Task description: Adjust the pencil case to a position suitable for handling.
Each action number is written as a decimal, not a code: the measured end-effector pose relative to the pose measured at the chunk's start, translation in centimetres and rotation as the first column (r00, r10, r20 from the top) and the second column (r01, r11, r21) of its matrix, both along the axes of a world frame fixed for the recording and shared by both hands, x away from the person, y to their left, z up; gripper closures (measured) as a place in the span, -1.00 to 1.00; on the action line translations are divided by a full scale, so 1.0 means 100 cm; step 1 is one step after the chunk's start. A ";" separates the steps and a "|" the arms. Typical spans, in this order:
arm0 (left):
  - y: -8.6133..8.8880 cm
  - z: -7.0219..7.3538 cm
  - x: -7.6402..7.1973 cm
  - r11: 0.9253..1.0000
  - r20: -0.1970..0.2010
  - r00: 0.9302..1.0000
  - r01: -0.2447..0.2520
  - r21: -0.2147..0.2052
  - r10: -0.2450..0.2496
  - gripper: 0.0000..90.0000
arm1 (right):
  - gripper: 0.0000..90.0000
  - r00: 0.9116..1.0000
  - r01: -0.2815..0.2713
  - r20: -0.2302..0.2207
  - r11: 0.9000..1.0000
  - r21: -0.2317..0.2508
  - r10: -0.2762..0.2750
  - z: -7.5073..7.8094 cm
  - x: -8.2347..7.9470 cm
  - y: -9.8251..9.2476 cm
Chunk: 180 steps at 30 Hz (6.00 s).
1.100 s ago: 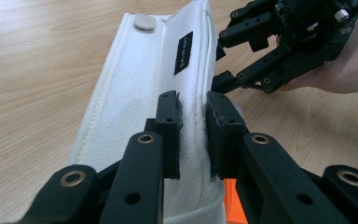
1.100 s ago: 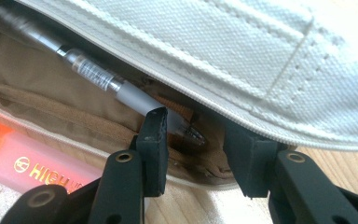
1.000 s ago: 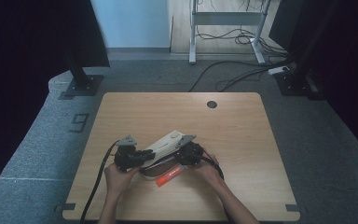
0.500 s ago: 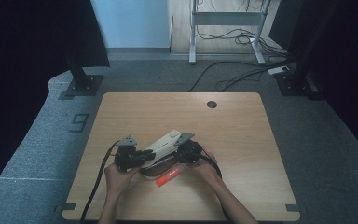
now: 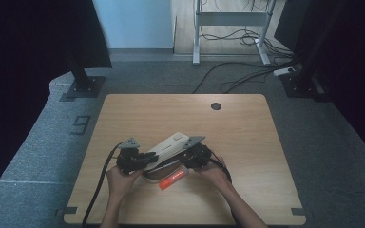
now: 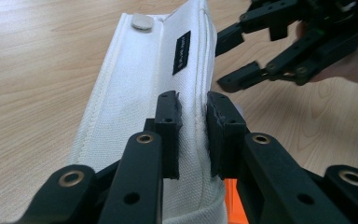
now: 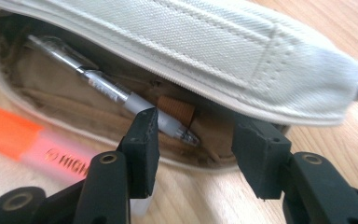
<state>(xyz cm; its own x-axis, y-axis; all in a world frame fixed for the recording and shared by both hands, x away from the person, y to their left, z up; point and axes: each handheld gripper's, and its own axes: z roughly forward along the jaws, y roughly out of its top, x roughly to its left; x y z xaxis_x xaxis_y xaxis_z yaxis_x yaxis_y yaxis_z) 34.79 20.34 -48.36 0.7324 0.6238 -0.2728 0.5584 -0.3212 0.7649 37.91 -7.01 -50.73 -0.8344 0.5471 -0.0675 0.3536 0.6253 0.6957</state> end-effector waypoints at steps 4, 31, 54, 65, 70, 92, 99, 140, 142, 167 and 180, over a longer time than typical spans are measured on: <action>0.000 0.000 0.000 1.000 0.002 1.000 -0.001 0.001 0.001 0.67 | 0.02 1.000 -0.008 -0.003 1.000 0.017 0.008 0.005 -0.007 -0.009; 0.007 -0.001 0.001 0.999 0.010 0.999 -0.033 0.002 0.033 0.68 | -0.15 0.993 -0.110 -0.045 0.993 0.051 0.113 -0.015 -0.028 -0.006; 0.007 -0.002 0.002 1.000 0.001 1.000 -0.027 0.003 0.027 0.68 | -0.19 0.977 -0.184 -0.095 0.981 0.067 0.189 -0.031 -0.033 0.007; 0.006 -0.002 0.002 1.000 0.000 1.000 -0.026 0.004 0.026 0.68 | -0.15 0.973 -0.207 -0.093 0.977 0.048 0.211 -0.035 -0.054 -0.006; 0.006 -0.003 0.002 1.000 -0.002 1.000 -0.024 0.004 0.024 0.68 | -0.05 0.969 -0.231 -0.079 0.972 0.036 0.234 -0.034 -0.065 -0.009; 0.005 -0.003 0.002 1.000 -0.002 1.000 -0.026 0.006 0.026 0.68 | 0.42 0.969 -0.228 -0.088 0.973 0.024 0.229 -0.032 -0.088 -0.031; 0.005 -0.003 0.002 1.000 -0.003 1.000 -0.026 0.006 0.026 0.68 | 0.42 0.990 -0.108 -0.086 0.993 0.037 0.111 -0.033 -0.086 -0.059; 0.004 -0.004 0.002 1.000 0.001 1.000 -0.022 0.012 0.022 0.67 | 0.44 0.985 -0.091 -0.152 0.992 -0.092 0.076 -0.021 -0.068 -0.072; 0.004 -0.003 0.002 1.000 0.001 1.000 -0.022 0.011 0.022 0.67 | 0.44 0.986 -0.086 -0.154 0.992 -0.090 0.072 -0.021 -0.069 -0.072; 0.003 0.000 -0.001 1.000 0.020 0.999 -0.028 -0.004 0.028 0.69 | 0.44 0.993 -0.066 -0.104 0.997 -0.035 0.062 0.001 -0.056 -0.064; 0.001 0.001 -0.003 1.000 0.020 1.000 -0.015 -0.022 0.016 0.70 | 0.44 0.990 -0.098 -0.103 0.994 -0.038 0.094 0.004 -0.037 -0.038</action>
